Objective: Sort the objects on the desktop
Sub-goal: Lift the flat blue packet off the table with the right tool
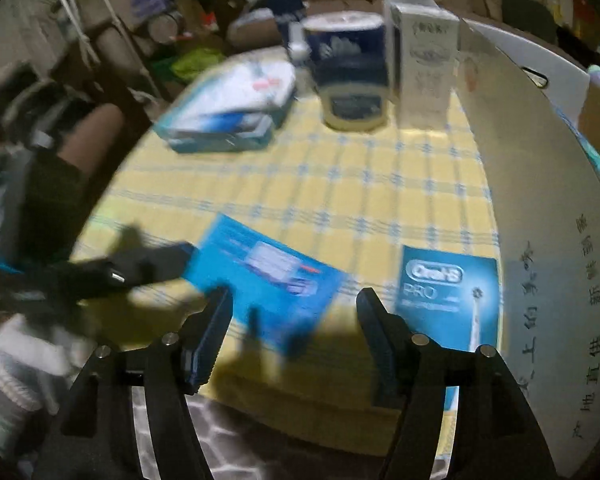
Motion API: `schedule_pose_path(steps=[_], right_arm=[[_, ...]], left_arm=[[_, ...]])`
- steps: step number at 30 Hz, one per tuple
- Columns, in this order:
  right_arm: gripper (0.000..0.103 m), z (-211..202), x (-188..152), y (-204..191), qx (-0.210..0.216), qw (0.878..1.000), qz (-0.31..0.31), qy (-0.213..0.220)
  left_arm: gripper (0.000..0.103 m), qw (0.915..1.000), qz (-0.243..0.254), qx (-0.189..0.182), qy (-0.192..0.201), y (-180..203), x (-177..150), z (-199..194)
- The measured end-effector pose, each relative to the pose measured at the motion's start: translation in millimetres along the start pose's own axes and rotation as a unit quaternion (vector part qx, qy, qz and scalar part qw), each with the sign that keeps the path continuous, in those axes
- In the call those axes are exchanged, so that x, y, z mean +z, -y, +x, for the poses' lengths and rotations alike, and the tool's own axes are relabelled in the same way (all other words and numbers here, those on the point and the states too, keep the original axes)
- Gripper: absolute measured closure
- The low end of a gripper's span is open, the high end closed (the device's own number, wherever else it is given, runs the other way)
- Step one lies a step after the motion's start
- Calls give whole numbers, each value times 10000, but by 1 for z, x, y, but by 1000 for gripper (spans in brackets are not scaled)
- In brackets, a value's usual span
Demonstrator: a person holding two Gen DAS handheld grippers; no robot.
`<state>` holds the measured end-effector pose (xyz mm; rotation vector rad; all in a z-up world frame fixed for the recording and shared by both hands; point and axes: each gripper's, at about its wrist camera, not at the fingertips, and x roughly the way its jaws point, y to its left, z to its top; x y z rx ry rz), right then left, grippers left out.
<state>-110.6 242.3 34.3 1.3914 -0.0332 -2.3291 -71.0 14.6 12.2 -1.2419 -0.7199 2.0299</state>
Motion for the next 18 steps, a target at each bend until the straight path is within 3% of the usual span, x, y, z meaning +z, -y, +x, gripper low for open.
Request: schedule_pose_path(steps=[6, 8, 11, 13, 18], right_arm=[[46, 21, -3, 11, 759, 9956, 543, -34], [64, 21, -3, 9, 1277, 9891, 731, -32], [70, 25, -4, 2, 1752, 9805, 890, 7], [76, 23, -3, -6, 1648, 9835, 731, 136], [86, 7, -1, -47, 768, 9946, -523, 454]], left_arm=[[30, 9999, -89, -54, 18, -4, -2, -3], [30, 9998, -156, -106, 46, -5, -1, -5], [30, 9989, -355, -284, 90, -10, 0, -8], [30, 9966, -637, -518, 102, -15, 2, -11], [21, 9837, -1400, -1122, 107, -30, 6, -21]])
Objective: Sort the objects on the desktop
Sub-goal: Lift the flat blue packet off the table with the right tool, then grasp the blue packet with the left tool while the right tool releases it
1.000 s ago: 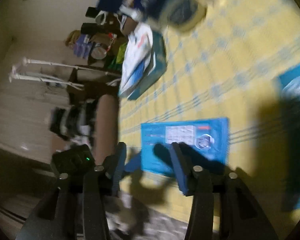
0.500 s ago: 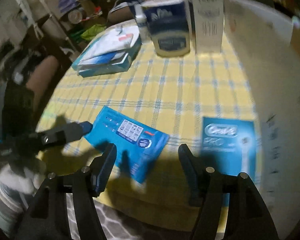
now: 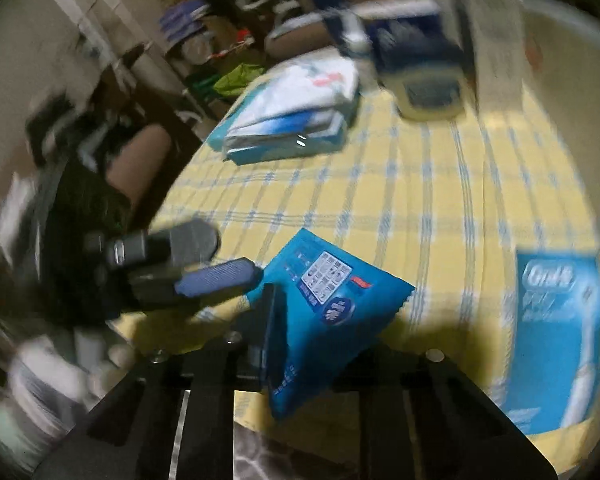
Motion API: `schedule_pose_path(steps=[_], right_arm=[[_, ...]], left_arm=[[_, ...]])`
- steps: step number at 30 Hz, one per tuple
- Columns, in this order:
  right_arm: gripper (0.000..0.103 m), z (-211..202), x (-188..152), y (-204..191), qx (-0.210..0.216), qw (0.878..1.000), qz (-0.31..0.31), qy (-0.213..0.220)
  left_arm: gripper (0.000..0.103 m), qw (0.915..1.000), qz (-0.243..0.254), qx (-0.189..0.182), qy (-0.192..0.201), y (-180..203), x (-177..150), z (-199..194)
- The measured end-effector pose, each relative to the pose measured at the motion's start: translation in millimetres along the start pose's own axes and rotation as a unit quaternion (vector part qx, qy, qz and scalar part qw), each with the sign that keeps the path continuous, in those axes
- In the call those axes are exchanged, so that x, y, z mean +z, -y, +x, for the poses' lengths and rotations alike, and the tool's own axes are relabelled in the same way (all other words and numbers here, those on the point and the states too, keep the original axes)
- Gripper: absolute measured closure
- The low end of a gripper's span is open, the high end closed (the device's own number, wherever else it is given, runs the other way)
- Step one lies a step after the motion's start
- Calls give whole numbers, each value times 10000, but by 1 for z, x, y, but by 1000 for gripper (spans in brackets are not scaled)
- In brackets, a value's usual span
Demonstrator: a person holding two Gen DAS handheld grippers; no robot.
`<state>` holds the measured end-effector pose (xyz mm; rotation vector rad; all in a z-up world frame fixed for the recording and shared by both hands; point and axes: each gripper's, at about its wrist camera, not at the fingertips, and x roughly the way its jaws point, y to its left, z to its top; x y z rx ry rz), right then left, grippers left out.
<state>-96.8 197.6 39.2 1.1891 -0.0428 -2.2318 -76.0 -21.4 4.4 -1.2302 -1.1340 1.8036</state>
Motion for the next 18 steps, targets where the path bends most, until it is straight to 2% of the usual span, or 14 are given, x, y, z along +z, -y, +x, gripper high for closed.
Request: schedule_pose_path(steps=[5, 8, 12, 13, 15, 17, 18], right_arm=[[87, -1, 1, -45, -585, 9895, -1322, 18], [87, 8, -10, -79, -907, 9676, -2358, -53], [87, 25, -36, -125, -1103, 9251, -3626, -247], [87, 30, -43, -134, -1126, 9152, -3857, -308], [85, 36, -52, -142, -1131, 9064, -4049, -410], [80, 38, -56, -145, -984, 9093, -4010, -512], [79, 36, -57, -143, -882, 9141, -3922, -538]], left_arm=[[21, 9998, -87, -138, -119, 6, -1, -6], [21, 9995, -152, -72, -261, 4, -5, -12], [21, 9988, -378, 48, -292, -13, -11, -26], [25, 9987, -411, 69, -287, -17, -13, -30], [31, 9988, -390, 72, -288, -22, -15, -37], [43, 9990, -244, 186, -333, -23, -17, -41], [52, 9987, -160, 316, -363, -24, -18, -41]])
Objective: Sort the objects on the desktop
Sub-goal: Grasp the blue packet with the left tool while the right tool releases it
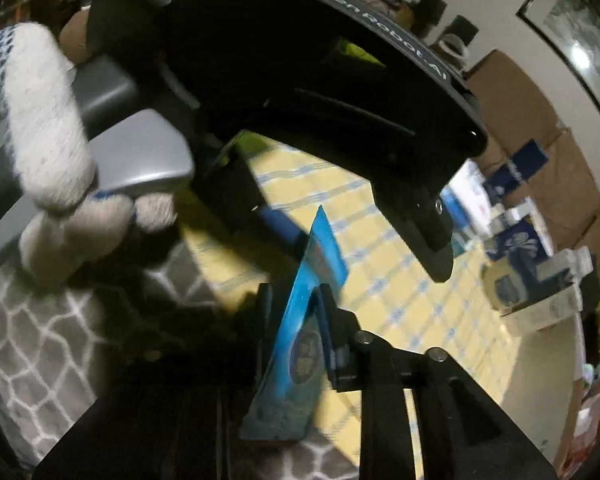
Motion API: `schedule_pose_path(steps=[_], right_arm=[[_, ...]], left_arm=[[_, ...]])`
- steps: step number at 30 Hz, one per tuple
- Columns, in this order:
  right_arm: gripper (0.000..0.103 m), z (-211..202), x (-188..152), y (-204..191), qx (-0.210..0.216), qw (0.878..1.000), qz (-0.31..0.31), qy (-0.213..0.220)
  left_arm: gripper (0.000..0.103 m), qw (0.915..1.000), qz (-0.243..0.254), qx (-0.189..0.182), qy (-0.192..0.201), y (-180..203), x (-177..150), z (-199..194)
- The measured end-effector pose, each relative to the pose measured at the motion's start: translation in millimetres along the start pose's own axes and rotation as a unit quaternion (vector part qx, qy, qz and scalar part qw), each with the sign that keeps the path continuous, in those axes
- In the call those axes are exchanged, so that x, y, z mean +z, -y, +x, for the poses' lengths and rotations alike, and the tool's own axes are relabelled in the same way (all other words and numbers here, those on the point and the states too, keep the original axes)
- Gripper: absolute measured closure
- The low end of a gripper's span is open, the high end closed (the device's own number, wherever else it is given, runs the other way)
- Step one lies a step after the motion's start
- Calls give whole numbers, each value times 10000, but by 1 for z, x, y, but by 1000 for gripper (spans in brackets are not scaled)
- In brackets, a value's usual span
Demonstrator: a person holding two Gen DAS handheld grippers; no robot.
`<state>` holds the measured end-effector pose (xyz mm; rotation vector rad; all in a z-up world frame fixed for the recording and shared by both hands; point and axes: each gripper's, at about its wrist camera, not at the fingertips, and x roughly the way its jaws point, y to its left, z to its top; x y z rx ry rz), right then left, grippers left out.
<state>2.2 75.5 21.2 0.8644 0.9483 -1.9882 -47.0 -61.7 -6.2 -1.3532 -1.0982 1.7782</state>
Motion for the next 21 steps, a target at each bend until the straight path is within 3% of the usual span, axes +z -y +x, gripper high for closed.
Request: schedule_pose_path(steps=[3, 5, 6, 11, 12, 13, 15, 18, 21], right_arm=[[67, -11, -11, 13, 160, 9987, 474, 51], [53, -20, -24, 28, 276, 9948, 980, 81], [51, -23, -31, 35, 329, 9915, 1252, 91], [48, -43, -88, 90, 447, 9554, 2920, -27], [48, -45, -99, 100, 342, 9470, 3191, -164], [48, -51, -106, 105, 220, 9413, 3358, -268], [48, -52, -116, 119, -40, 9319, 3600, -451], [44, -51, -130, 145, -147, 9090, 4124, -583], [37, -44, -134, 157, -305, 9001, 4289, -706]], left_arm=[[69, 9995, 94, 283, -45, -4, -1, 4], [70, 9992, 177, 354, -66, -2, -1, 6], [70, 9990, 228, 365, -81, 0, -2, 9], [70, 9985, 349, 410, -132, 8, -3, 22], [74, 9985, 381, 370, -123, 10, -3, 22], [90, 9983, 468, 326, -80, 15, -2, 24], [102, 9972, 661, 344, 5, 25, 0, 27], [102, 9966, 779, 270, 51, 34, 3, 32], [102, 9962, 839, 233, 100, 40, 5, 37]])
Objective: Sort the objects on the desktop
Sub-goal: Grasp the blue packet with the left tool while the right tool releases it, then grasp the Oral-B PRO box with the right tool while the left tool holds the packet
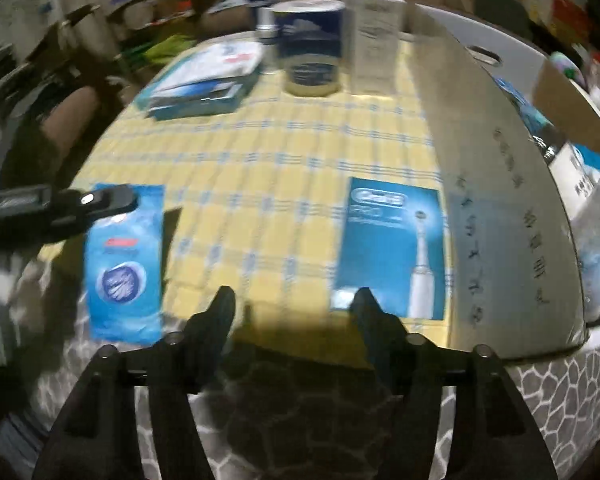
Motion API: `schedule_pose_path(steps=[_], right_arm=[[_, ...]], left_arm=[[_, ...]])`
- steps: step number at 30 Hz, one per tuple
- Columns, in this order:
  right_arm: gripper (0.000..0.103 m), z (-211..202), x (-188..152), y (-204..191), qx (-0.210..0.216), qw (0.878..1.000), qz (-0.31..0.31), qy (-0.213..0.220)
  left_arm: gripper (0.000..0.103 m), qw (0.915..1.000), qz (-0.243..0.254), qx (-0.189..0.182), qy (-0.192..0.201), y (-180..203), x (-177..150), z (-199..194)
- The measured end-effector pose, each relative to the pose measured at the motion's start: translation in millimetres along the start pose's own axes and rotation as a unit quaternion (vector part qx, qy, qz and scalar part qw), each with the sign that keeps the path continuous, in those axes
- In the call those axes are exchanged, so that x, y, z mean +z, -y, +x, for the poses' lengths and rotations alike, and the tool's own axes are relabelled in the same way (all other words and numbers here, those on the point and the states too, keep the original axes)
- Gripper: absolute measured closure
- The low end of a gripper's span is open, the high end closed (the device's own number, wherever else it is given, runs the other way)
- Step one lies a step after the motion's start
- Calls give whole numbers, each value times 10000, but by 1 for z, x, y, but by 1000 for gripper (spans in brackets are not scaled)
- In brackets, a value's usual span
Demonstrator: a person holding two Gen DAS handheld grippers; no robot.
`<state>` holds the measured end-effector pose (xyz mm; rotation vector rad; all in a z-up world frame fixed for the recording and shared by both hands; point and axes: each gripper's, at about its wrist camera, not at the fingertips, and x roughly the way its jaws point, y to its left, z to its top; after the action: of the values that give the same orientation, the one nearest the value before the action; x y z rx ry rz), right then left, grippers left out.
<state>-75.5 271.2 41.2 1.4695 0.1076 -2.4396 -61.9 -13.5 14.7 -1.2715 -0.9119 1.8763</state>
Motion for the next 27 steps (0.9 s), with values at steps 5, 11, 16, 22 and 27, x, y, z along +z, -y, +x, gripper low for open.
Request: schedule_pose_path(steps=[5, 11, 16, 22, 27], right_arm=[[37, 24, 9, 1, -617, 9979, 40, -176], [35, 40, 13, 10, -1050, 9938, 294, -220], [36, 40, 15, 14, -886, 9955, 266, -191], [89, 33, 18, 12, -949, 9954, 132, -101], [90, 23, 11, 17, -948, 9953, 108, -140]], left_arm=[[102, 9998, -56, -57, 154, -1, 6, -4], [96, 9994, -312, 25, -153, -15, 1, 9], [84, 9990, -206, 165, -348, -14, -6, 20], [93, 9991, -144, -202, -351, 2, -10, 24], [79, 9977, -137, -250, -618, 12, -19, 44]])
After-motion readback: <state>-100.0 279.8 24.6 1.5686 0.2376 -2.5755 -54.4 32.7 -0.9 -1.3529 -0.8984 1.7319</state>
